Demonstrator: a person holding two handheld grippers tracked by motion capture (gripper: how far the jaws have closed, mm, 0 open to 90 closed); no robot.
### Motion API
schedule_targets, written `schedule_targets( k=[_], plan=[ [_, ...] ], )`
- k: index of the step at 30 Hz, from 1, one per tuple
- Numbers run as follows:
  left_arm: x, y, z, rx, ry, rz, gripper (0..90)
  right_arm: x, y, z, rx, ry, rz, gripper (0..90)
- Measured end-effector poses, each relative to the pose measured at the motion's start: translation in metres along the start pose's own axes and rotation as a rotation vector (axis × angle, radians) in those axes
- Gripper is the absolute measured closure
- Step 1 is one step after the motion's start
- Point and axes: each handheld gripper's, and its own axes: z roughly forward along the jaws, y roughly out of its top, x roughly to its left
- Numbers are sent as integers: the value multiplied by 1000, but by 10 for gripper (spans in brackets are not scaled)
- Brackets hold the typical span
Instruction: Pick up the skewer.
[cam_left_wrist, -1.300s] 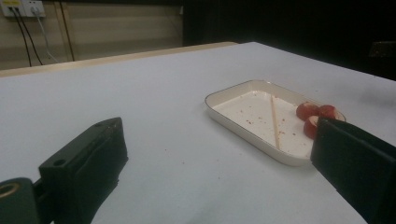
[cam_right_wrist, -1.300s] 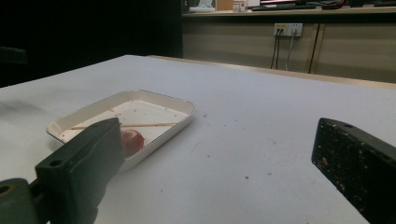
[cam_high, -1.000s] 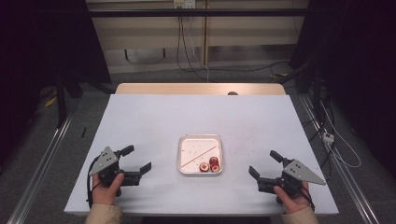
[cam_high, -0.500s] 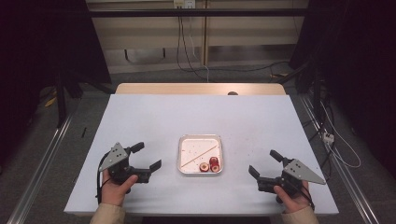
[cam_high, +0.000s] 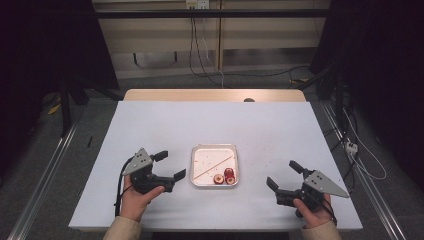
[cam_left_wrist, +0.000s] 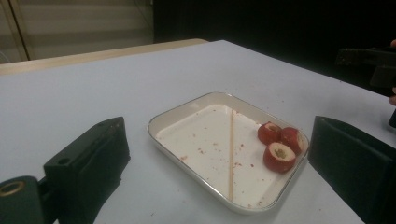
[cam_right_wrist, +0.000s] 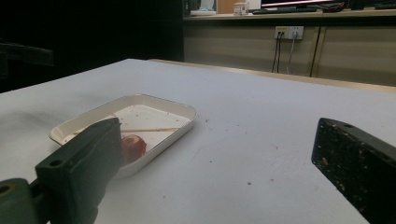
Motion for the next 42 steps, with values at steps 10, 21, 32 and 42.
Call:
schedule_targets(
  k=[10, 21, 32, 42],
  plan=[
    [-7, 7, 18, 0, -24, 5, 59, 1, 1, 1, -2, 3, -3, 13],
    [-13, 10, 40, 43, -46, 12, 70, 1, 1, 1, -4, 8, -3, 13],
    [-17, 13, 63, 80, -59, 27, 91, 0, 2, 1, -8, 9, -1, 13],
    [-21, 14, 82, 168, -81, 58, 182, -1, 2, 0, -9, 8, 6, 13]
  ],
)
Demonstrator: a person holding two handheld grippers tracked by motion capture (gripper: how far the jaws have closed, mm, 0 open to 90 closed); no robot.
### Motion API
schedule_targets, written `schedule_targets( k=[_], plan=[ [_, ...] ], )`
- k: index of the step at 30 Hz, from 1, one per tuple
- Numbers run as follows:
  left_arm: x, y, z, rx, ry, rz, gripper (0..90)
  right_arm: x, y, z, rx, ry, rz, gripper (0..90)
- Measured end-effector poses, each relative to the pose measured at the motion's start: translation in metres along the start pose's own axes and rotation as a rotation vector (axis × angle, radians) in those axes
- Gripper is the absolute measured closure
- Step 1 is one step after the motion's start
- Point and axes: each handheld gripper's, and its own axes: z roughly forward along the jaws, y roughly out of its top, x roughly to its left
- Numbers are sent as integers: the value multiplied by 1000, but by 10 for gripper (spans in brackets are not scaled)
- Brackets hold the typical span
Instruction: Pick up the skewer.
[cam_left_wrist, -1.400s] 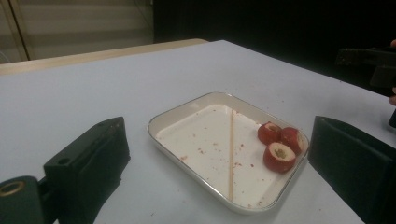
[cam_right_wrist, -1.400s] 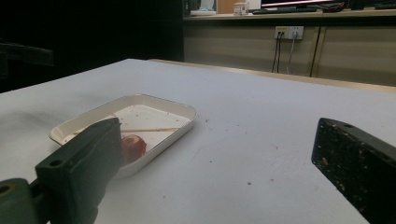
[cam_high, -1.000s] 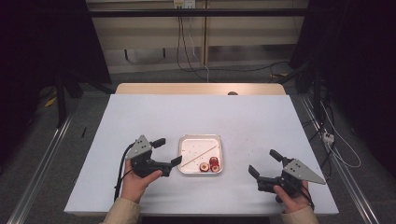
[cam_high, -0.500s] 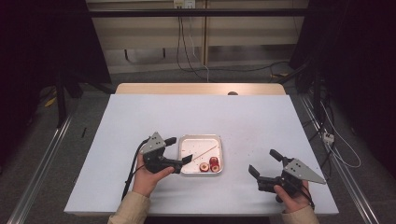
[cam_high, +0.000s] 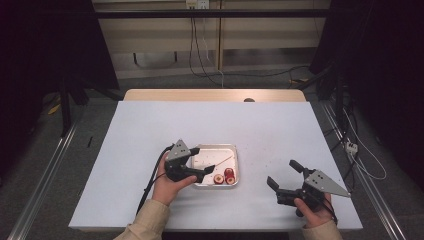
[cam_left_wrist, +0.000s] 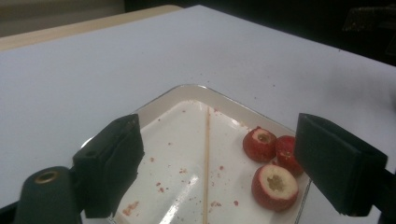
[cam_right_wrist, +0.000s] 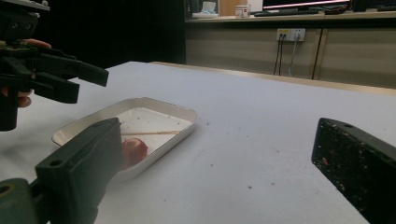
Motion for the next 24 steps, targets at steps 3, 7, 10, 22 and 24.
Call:
schedule_targets(
  k=[3, 7, 10, 22, 24],
  plan=[
    [1, 3, 3, 27, -1, 11, 213, 0, 0, 0, 0, 2, -1, 13],
    [2, 5, 8, 52, -9, 11, 256, 0, 0, 0, 0, 2, 0, 13],
    [3, 5, 11, 88, -6, 11, 349, -1, 0, 0, 2, 4, -5, 13],
    [-2, 8, 31, 239, -34, 27, 635, 0, 0, 1, 2, 6, -5, 13],
    [-1, 7, 34, 253, -26, 19, 666, 0, 0, 1, 1, 7, -6, 13]
  ],
)
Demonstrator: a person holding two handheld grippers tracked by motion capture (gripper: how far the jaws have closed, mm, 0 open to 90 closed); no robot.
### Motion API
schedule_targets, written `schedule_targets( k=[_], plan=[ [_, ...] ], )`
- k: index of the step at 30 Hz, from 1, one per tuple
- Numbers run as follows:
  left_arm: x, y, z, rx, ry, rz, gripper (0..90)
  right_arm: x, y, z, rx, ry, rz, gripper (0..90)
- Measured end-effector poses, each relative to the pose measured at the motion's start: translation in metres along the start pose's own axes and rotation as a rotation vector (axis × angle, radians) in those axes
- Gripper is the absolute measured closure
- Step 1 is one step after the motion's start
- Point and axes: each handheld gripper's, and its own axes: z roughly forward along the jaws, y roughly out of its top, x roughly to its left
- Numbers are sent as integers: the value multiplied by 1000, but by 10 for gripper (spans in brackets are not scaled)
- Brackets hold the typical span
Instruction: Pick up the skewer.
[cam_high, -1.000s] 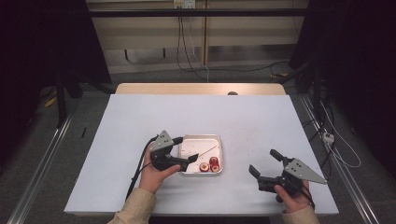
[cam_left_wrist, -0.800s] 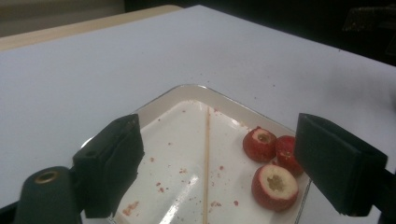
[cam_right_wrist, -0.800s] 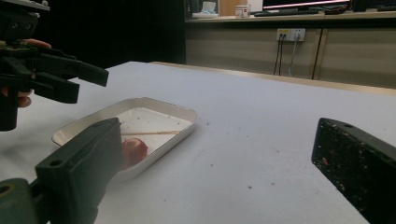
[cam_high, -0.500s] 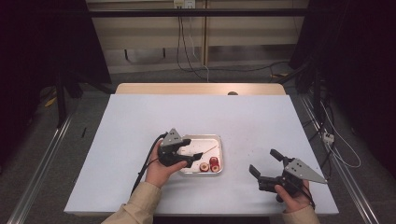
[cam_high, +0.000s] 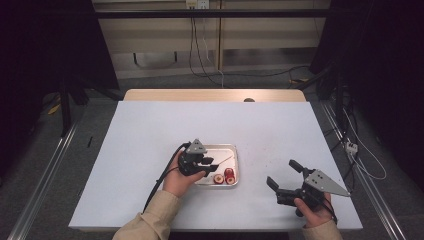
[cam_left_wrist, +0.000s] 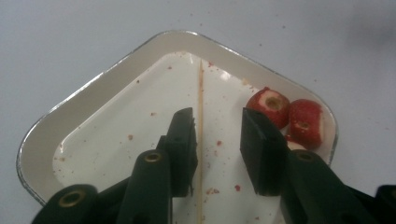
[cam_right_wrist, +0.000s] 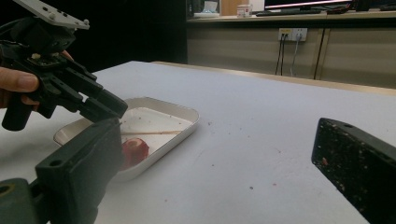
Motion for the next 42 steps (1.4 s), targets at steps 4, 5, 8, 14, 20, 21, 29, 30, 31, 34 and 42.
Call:
schedule_targets(
  k=[4, 5, 8, 14, 20, 21, 29, 30, 31, 34, 42],
  plan=[
    [1, 1, 4, 53, 16, 21, 721, 1, 0, 0, -3, -1, 5, 13],
    [0, 2, 5, 57, 15, 23, 734, 1, 0, 0, -3, 0, 4, 13],
    [-2, 5, 8, 76, 44, 30, 769, 1, 1, 0, -5, -1, 2, 13],
    [0, 6, 14, 106, 16, 31, 804, 1, 1, 0, -6, 1, 1, 13],
    [3, 5, 16, 124, 0, 1, 860, 1, 1, -1, -7, 2, 3, 13],
    [3, 6, 15, 137, -9, 0, 878, 1, 1, -1, -9, 1, 7, 13],
    [1, 8, 16, 155, 14, -24, 889, 1, 1, -1, -7, 5, 3, 13],
    [0, 9, 17, 155, 15, -30, 890, 1, 1, -1, -7, 3, 3, 13],
    [0, 9, 17, 154, 17, -34, 890, 1, 1, -1, -8, 3, 2, 13],
    [0, 9, 17, 151, 21, -51, 891, 1, 1, 0, -11, 2, 8, 13],
    [1, 12, 15, 151, 45, -75, 891, 0, 1, -1, -12, 2, 3, 13]
  ],
)
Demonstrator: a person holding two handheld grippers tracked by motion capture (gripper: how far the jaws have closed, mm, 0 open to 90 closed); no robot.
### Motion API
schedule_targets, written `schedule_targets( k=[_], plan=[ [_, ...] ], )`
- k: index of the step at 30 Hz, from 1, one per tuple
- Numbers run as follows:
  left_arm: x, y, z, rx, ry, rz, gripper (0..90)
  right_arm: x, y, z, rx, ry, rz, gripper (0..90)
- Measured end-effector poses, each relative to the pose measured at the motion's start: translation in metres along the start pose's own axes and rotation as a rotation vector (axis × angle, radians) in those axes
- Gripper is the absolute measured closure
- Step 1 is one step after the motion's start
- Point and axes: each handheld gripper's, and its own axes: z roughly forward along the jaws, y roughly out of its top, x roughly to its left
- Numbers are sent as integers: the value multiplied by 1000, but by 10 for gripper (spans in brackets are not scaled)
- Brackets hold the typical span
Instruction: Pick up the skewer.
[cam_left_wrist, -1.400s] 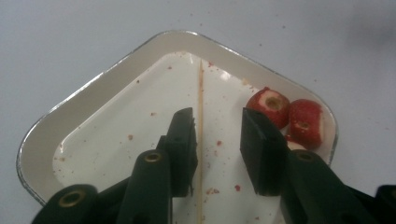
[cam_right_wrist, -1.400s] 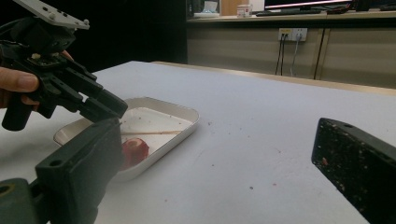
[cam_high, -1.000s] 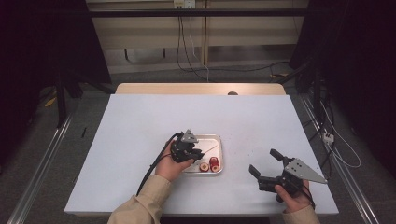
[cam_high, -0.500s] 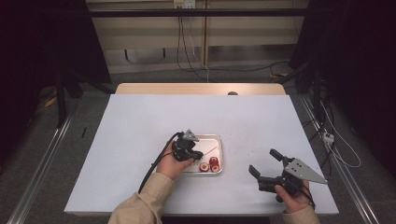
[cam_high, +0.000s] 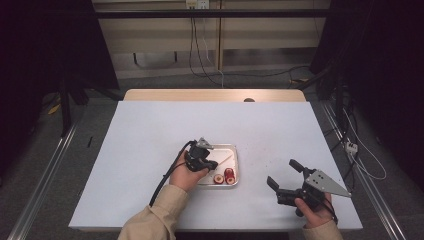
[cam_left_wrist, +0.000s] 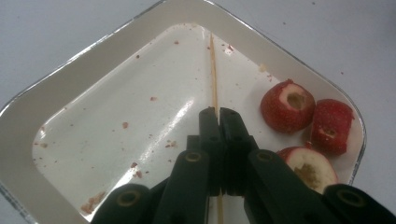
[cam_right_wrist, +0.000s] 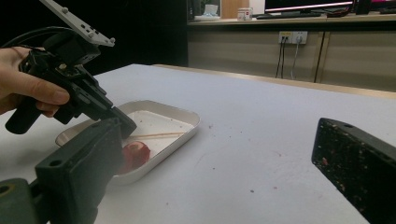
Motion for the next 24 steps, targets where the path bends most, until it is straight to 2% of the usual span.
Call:
schedule_targets(
  k=[2, 4, 5, 8, 16, 19, 20, 24],
  plan=[
    [1, 0, -2, -7, -13, -14, 891, 0, 0, 0, -1, -1, 1, 13],
    [2, 1, -4, -10, 1, -13, 891, 1, 0, 0, -1, -1, 1, 13],
    [2, 1, -5, -15, -8, -23, 891, 0, 0, 0, 0, 0, -1, 13],
    [2, 1, -6, -7, -7, -12, 891, 0, 0, 0, 0, -1, 1, 13],
    [4, 0, -6, 21, -11, -20, 891, 1, 0, 0, -2, 0, -3, 13],
    [4, 0, -10, 23, -11, -5, 891, 1, 0, 0, -3, -1, -2, 12],
    [5, 0, -12, 16, -13, -21, 891, 1, 0, 0, -2, -1, -2, 13],
    [5, 1, -17, 31, -2, -22, 891, 0, 0, 0, -1, -3, 0, 13]
  ],
)
